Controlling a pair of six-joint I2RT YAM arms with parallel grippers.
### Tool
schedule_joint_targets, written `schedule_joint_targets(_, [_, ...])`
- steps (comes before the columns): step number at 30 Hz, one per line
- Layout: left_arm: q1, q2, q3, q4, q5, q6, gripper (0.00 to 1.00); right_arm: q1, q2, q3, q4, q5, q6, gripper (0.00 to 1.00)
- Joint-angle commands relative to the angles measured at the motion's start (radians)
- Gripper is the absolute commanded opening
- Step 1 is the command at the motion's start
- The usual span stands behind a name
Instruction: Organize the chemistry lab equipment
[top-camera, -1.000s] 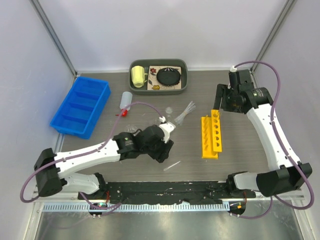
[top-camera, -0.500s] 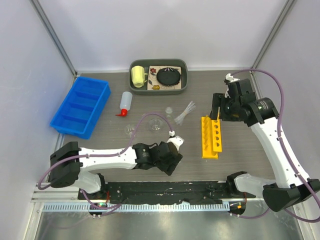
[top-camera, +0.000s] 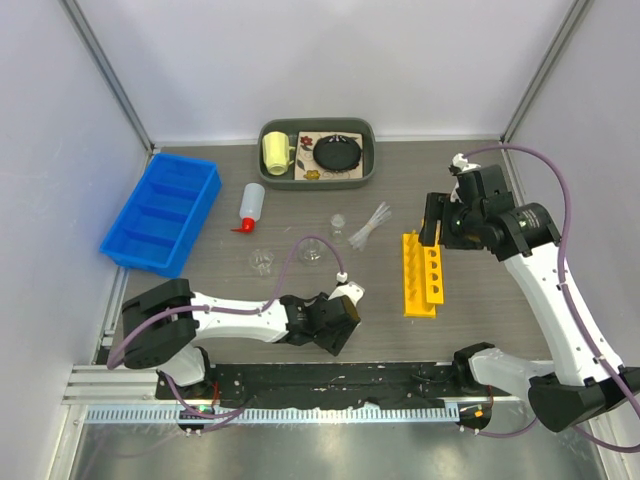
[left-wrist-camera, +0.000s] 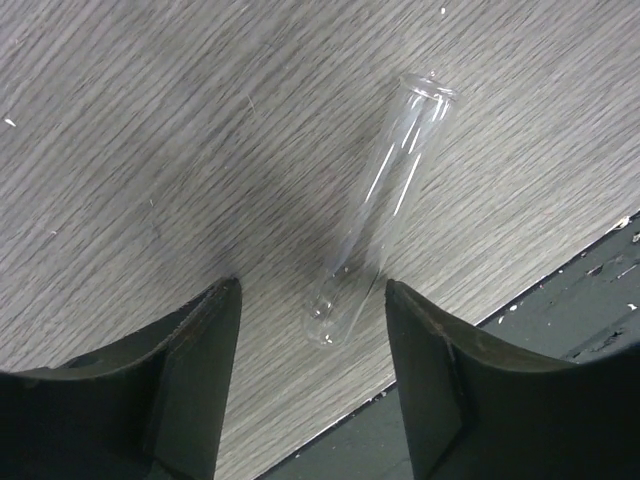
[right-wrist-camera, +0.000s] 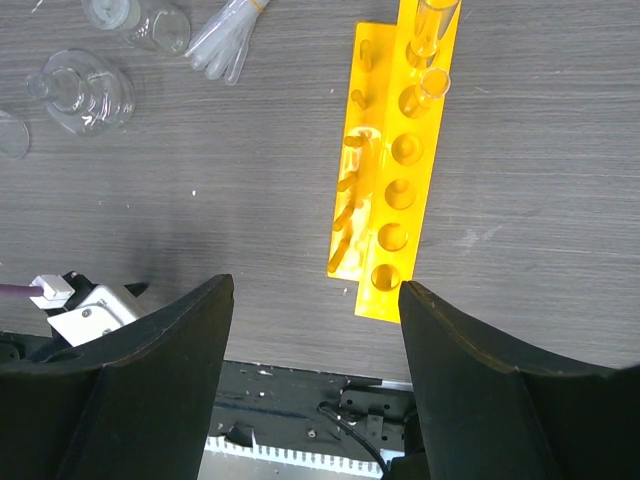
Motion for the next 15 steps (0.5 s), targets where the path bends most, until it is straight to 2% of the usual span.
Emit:
schedule_joint_targets(1, [-0.005, 0.015, -0.023, 0.063, -0.018, -0.017, 0.61, 0.014, -0.02, -0.009, 0.01, -0.011, 0.018, 0.72])
schedule_joint_targets(7, [-0.013, 0.034, -0.037, 0.071, -0.023, -0.008, 0.51, 0.025, -0.028, -0.024, 0.019, -0.011, 0.026, 0.72])
schedule_joint_targets(15, [-0.038, 0.071, -0.034, 0.062, -0.035, -0.02, 0.31, 0.031, -0.041, -0.05, 0.033, -0.008, 0.029, 0.72])
